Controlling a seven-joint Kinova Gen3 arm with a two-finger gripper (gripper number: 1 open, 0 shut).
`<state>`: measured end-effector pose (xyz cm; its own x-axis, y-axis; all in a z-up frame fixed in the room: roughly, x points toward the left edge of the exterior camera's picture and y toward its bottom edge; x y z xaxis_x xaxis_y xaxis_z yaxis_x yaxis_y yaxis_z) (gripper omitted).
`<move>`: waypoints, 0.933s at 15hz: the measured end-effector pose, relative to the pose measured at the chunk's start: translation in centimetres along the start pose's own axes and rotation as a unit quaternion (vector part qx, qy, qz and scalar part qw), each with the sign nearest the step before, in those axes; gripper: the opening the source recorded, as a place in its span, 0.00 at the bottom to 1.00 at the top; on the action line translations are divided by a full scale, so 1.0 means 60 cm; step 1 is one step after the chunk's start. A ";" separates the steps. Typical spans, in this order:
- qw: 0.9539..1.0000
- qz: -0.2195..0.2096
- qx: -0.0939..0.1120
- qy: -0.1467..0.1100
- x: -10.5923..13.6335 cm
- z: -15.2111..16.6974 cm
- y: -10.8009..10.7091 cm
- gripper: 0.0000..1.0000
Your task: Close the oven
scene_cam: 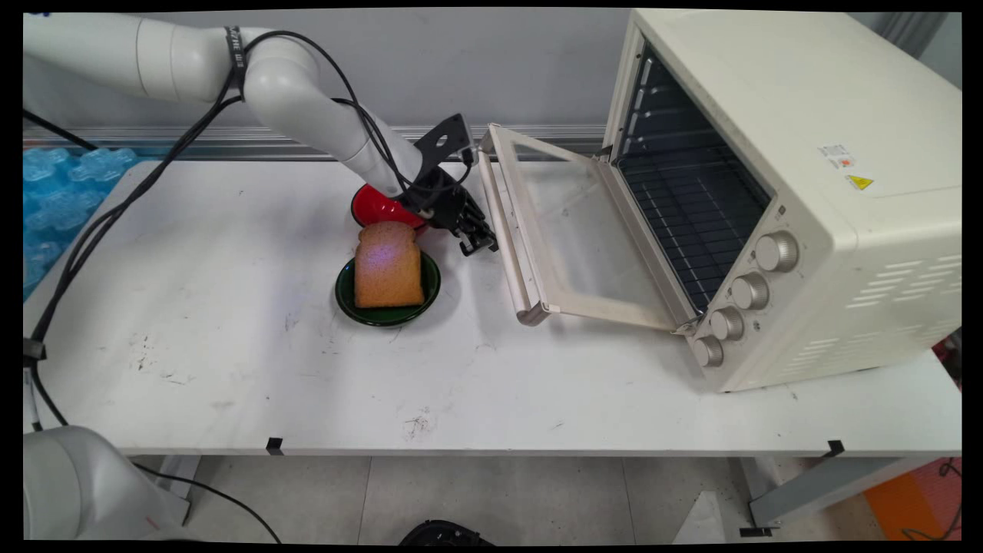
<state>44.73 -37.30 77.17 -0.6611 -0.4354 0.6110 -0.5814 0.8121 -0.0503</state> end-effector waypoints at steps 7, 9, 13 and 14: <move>1.000 0.002 -0.002 0.021 0.008 -0.001 0.002 0.00; 1.000 0.004 -0.003 0.030 0.016 -0.003 0.002 0.00; 0.999 0.007 -0.002 0.052 0.039 -0.013 0.002 0.00; 0.998 0.009 -0.002 0.059 0.051 -0.013 0.000 0.00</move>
<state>43.10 -38.31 79.66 -0.6113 -0.3723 0.6984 -0.5673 0.8214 -0.0587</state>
